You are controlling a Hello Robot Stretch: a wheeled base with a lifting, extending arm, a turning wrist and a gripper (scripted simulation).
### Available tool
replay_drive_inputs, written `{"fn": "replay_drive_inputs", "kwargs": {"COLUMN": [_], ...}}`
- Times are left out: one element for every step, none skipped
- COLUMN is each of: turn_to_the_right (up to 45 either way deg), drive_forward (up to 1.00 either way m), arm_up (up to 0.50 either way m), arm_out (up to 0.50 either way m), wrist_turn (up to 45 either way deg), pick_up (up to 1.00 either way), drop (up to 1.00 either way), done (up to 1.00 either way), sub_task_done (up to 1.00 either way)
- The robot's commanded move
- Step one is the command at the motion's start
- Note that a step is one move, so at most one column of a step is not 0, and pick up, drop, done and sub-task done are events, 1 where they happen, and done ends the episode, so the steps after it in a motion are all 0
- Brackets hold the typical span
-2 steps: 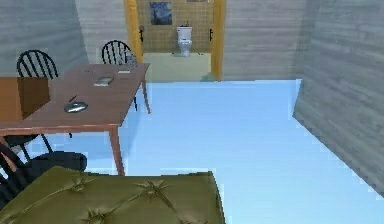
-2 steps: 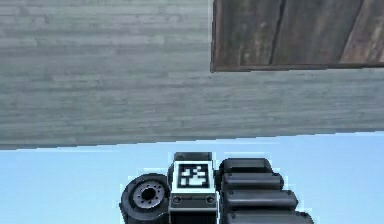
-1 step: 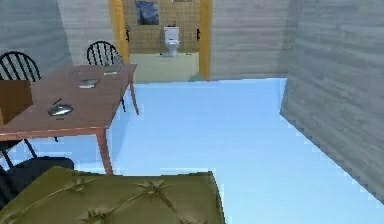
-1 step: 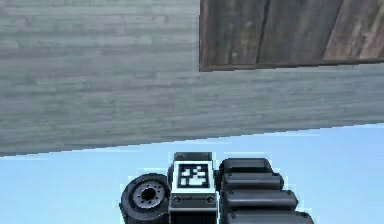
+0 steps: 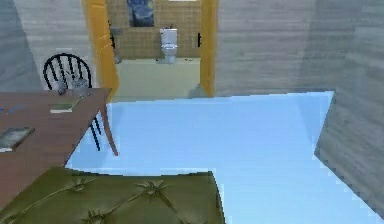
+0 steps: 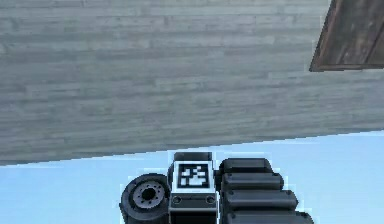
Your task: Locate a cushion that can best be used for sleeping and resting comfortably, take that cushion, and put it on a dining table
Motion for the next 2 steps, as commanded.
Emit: {"fn": "replay_drive_inputs", "kwargs": {"turn_to_the_right": [21.0, 0.0], "drive_forward": [0.0, 0.05], "arm_up": [0.0, 0.0], "arm_out": [0.0, 0.0], "wrist_turn": [0.0, 0.0], "pick_up": [0.0, 0.0], "drop": [0.0, 0.0], "done": [0.0, 0.0], "sub_task_done": [0.0, 0.0]}}
